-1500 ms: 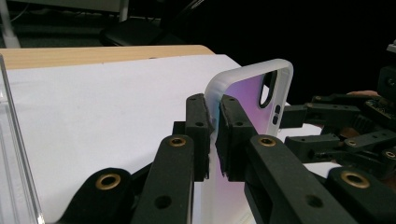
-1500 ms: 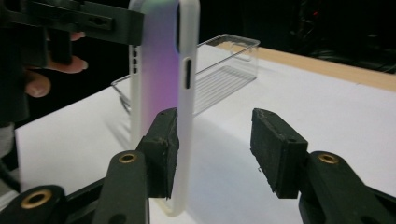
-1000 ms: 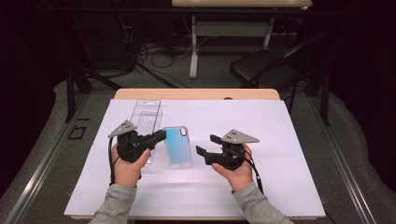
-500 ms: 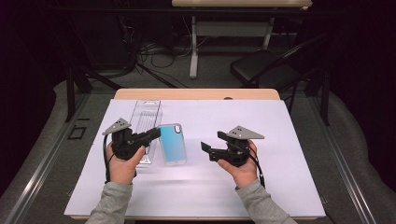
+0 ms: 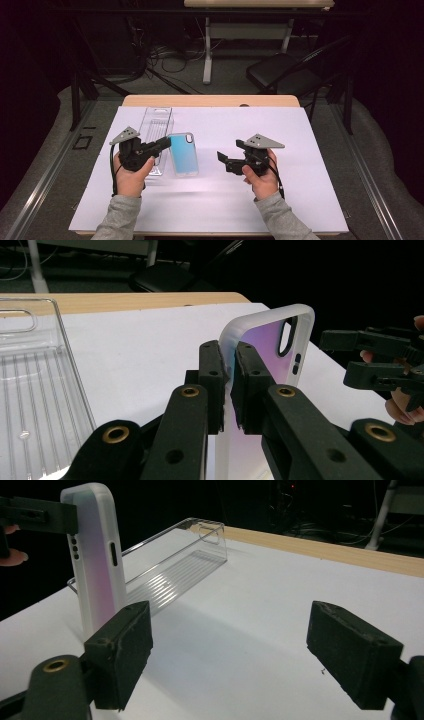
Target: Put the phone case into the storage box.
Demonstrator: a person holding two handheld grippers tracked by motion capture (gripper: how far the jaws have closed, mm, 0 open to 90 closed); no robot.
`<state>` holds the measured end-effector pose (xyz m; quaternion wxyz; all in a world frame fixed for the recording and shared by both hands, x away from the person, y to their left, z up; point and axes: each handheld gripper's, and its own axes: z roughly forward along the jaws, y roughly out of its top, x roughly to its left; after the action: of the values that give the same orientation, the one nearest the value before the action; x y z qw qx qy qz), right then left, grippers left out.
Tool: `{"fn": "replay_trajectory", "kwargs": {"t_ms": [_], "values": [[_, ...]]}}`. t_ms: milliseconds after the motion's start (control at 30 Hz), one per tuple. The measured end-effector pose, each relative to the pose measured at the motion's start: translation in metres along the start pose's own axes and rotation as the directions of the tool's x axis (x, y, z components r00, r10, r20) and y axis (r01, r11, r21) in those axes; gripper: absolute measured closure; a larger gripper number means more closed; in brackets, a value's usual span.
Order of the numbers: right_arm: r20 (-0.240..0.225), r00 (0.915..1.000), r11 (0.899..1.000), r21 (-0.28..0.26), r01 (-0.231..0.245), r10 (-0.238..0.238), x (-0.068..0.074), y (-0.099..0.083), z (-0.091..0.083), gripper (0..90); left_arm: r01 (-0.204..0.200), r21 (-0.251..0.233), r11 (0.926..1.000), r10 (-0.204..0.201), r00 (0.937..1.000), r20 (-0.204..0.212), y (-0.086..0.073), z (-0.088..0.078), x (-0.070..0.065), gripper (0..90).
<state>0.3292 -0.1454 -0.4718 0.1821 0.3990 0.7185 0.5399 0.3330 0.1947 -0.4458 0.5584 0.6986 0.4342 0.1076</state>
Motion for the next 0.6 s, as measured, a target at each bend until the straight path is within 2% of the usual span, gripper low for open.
{"fn": "replay_trajectory", "kwargs": {"t_ms": [300,600], "values": [[0.025,0.9997,1.000,0.008,0.003,-0.003,-0.0032,0.0001,-0.0020,16.4,-0.042,0.004,0.9991,0.042,0.9990,-0.014,0.0009,0.0022,0.0005,84.4],[0.049,0.9987,1.000,0.016,0.013,-0.014,-0.0080,-0.0018,-0.0033,15.5,-0.067,0.001,0.9978,0.067,0.9971,-0.036,0.0015,0.0064,0.0033,84.4]]}}
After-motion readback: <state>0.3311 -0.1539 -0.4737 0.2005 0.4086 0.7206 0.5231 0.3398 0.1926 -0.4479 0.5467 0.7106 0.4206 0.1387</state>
